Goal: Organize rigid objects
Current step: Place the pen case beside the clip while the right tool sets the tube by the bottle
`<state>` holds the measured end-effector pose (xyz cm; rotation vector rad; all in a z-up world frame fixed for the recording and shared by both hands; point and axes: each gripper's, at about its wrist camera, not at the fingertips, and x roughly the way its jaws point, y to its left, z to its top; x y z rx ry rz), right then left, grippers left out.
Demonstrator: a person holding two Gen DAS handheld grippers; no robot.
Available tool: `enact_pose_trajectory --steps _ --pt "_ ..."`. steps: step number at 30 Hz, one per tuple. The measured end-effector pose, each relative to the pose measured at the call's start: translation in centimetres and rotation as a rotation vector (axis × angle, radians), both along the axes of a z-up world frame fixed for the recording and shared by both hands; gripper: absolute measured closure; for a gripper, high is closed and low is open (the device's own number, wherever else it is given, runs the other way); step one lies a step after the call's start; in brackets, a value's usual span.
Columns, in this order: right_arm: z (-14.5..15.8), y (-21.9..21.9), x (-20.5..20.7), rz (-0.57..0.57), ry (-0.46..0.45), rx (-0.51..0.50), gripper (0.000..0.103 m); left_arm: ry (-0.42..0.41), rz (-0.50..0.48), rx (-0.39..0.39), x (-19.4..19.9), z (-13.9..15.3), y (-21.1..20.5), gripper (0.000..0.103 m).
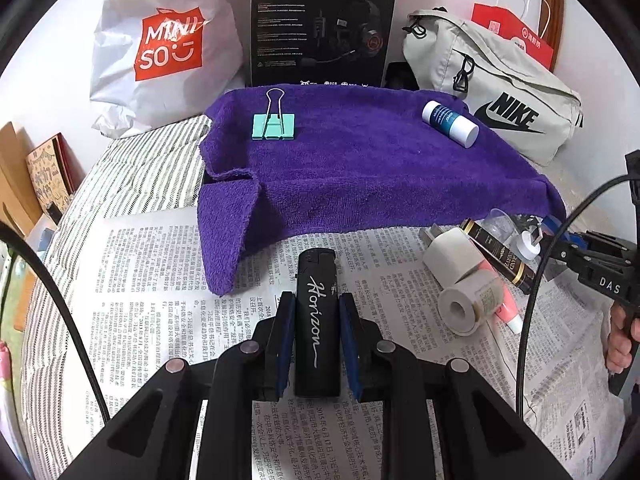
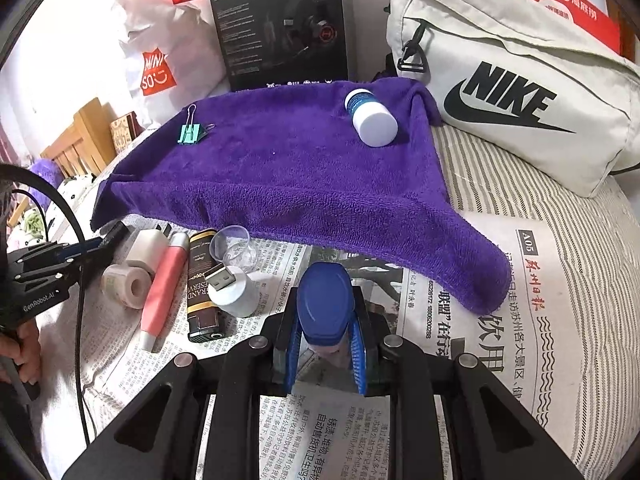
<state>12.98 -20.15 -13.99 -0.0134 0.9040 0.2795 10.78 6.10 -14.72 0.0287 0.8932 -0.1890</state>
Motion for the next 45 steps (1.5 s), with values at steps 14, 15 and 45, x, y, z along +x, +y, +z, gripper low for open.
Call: enact_pose_trajectory --steps 14,15,45 --pt "4.1 -1.2 -0.7 0.049 0.007 -0.005 0.082 0.035 0.038 -0.052 -0.2 2.9 0.4 0.082" --pt "4.5 -1.3 -0.6 0.051 0.007 -0.001 0.082 0.033 0.037 -0.048 -0.1 3.3 0.4 0.082" --pt "2.7 0.2 13.0 0.041 0.074 -0.045 0.082 0.063 0.047 -0.059 11.0 4.9 0.3 0.082"
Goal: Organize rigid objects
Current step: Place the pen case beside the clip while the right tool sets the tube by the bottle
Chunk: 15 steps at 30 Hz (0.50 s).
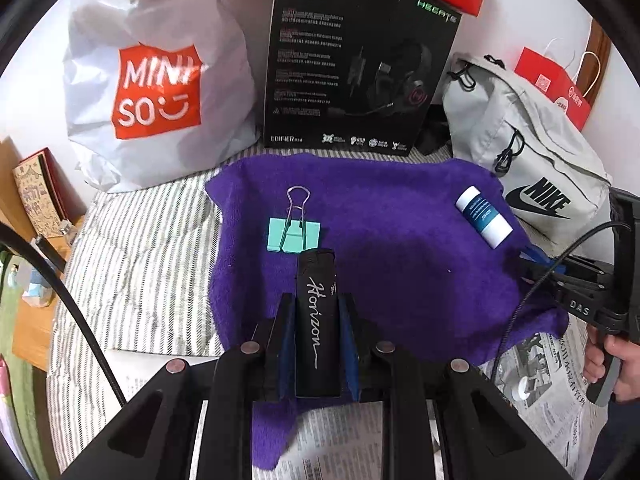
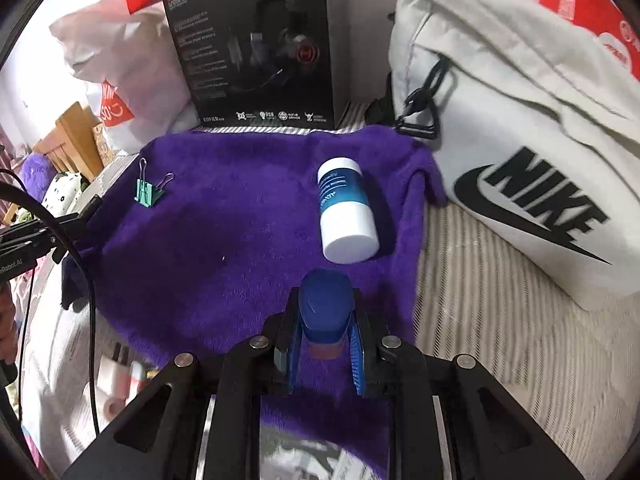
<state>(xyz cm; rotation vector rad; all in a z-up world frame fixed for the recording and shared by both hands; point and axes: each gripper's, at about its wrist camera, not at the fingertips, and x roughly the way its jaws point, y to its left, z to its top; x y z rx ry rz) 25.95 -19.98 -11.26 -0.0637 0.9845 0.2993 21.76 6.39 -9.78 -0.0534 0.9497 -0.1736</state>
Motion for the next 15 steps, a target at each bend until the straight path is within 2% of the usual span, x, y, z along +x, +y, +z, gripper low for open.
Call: enact_pose_trajectory --steps 4,7,15 --pt "-0.7 0.2 1.1 -0.012 -0.021 -0.021 0.082 0.014 0.001 -0.007 0.6 -0.9 0.1 0.082" --pt "-1.4 0.1 1.8 -0.007 -0.003 -0.031 0.082 0.020 0.005 -0.004 1.0 -1.2 0.2 0.082" --pt "-1.9 0.8 1.4 0.042 -0.026 -0.067 0.081 0.046 0.010 0.002 2.0 -2.2 0.3 0.082"
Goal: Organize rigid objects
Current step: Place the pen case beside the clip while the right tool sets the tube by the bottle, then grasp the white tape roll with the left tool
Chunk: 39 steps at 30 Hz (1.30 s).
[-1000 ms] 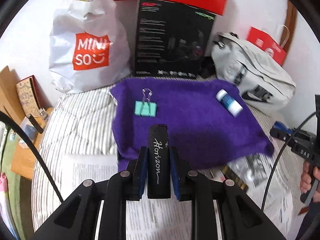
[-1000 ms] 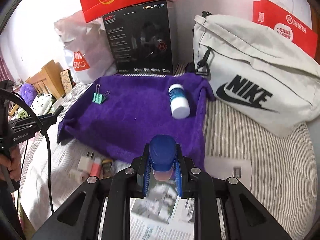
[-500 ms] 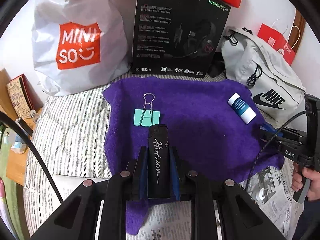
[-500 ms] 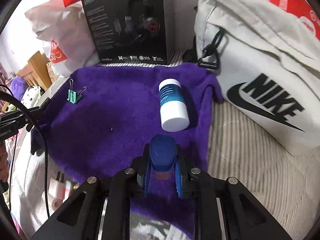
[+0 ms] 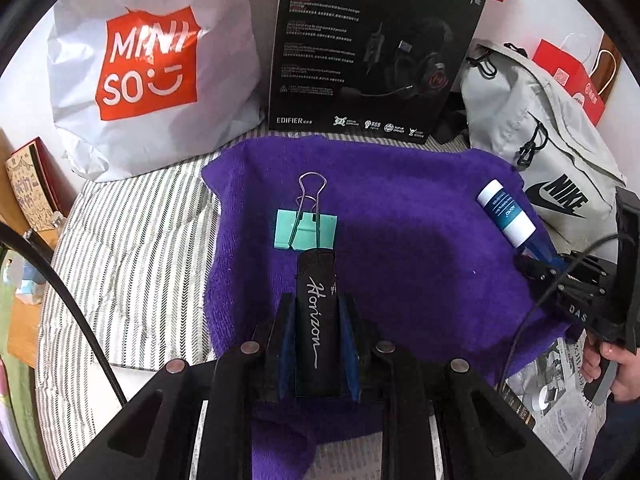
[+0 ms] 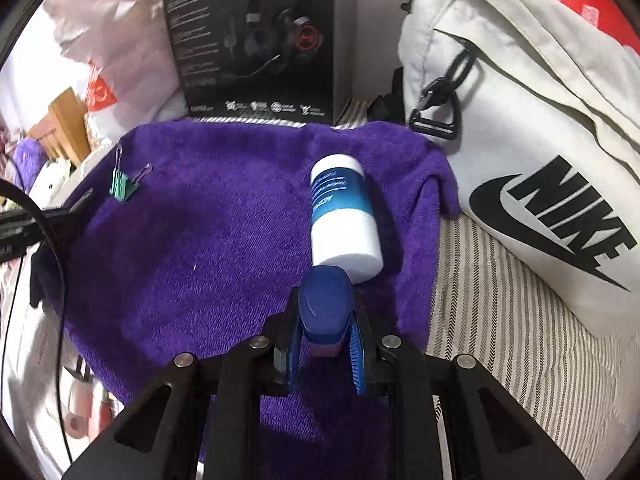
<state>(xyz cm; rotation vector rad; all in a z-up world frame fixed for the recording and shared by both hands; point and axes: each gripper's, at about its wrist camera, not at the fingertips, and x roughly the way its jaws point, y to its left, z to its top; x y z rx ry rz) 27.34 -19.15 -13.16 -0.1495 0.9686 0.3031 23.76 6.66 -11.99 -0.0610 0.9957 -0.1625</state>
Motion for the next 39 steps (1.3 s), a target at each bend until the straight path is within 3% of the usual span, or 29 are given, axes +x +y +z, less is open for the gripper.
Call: enact_pose_trajectory --steps 7,10,13,15,26,30,36,39 --pt "0.2 -0.1 -0.3 0.012 0.005 0.017 0.073 0.022 0.013 0.005 0.8 -1.1 0.1 0.082" --pt "0.7 -0.2 -0.9 0.005 -0.017 0.025 0.054 0.032 0.019 0.004 0.9 -1.5 0.2 0.082" --pt "1.2 -0.1 -1.4 0.011 -0.019 0.028 0.047 0.045 0.019 0.013 1.1 -1.9 0.2 0.082" --pt "1.5 -0.1 -1.8 0.003 -0.032 0.004 0.037 0.047 0.016 0.024 1.2 -1.9 0.0 0.082" --pt "4.0 -1.7 -3.3 -0.034 -0.067 0.051 0.036 0.056 0.004 0.087 1.5 -2.1 -0.8 0.082" --pt "4.8 -2.8 -3.9 -0.056 -0.059 0.122 0.034 0.085 0.001 0.085 1.3 -2.0 -1.0 0.074" --pt "5.8 -4.1 -5.9 -0.111 -0.047 0.172 0.034 0.118 0.019 0.121 0.0 -1.7 -1.3 0.072" --pt "6.3 -4.4 -7.3 -0.118 -0.041 0.180 0.034 0.095 0.006 0.113 -1.9 -0.4 -1.6 0.072"
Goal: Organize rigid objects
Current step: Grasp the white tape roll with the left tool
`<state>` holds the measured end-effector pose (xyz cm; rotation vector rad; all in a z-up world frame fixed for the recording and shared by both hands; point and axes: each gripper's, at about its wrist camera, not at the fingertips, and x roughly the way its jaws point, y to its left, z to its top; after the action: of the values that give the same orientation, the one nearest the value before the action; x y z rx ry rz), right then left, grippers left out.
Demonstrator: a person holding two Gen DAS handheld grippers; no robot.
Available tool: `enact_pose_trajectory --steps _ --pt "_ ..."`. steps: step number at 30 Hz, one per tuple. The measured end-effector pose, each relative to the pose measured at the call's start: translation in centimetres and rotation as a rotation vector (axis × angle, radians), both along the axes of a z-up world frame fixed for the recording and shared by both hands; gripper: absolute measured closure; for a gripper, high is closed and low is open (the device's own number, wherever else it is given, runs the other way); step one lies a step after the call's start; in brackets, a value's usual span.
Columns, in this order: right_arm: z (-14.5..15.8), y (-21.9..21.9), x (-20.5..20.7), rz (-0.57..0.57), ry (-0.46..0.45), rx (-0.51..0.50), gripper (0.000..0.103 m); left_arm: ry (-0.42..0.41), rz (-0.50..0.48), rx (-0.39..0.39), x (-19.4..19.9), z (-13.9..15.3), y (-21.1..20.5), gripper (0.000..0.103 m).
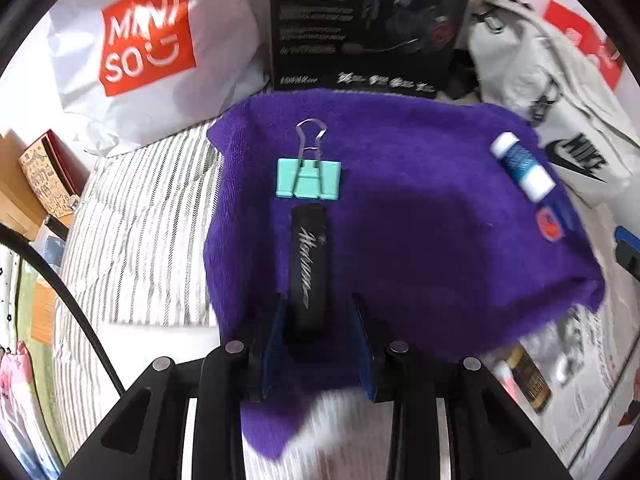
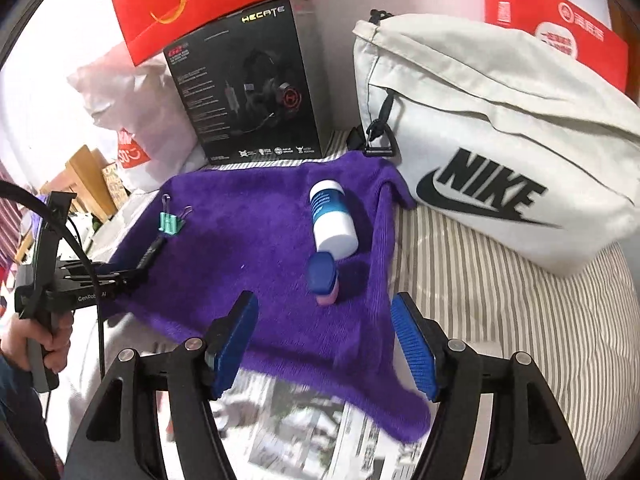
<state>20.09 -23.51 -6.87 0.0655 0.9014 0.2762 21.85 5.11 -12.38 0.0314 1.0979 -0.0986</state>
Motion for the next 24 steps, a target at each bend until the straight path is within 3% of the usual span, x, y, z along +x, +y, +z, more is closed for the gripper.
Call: enact_pose_trajectory --steps 4,9,15,18,24 --pt "0.8 0.0 -2.1 -0.011 -0.013 0.004 0.034 -0.052 -0.045 -0.039 -3.5 2.5 -1.0 0.065" --pt "2.1 -0.3 -4.1 -0.036 -0.031 0.063 0.034 -0.078 -0.104 -0.077 -7.2 3.6 -3.0 0.063" --pt "3.7 -1.2 -6.3 -0.103 -0.088 0.091 0.034 -0.062 -0.114 -0.115 -10.9 2.3 -4.7 0.059" --pt "3.6 -1.8 -8.3 -0.121 -0.108 0.118 0.033 -0.053 -0.127 -0.097 -12.0 1.2 -5.9 0.059" --pt "2.5 -1.8 -10.4 -0.104 -0.107 0.044 0.033 -0.012 -0.090 -0.053 -11.6 -1.3 -6.7 0.059"
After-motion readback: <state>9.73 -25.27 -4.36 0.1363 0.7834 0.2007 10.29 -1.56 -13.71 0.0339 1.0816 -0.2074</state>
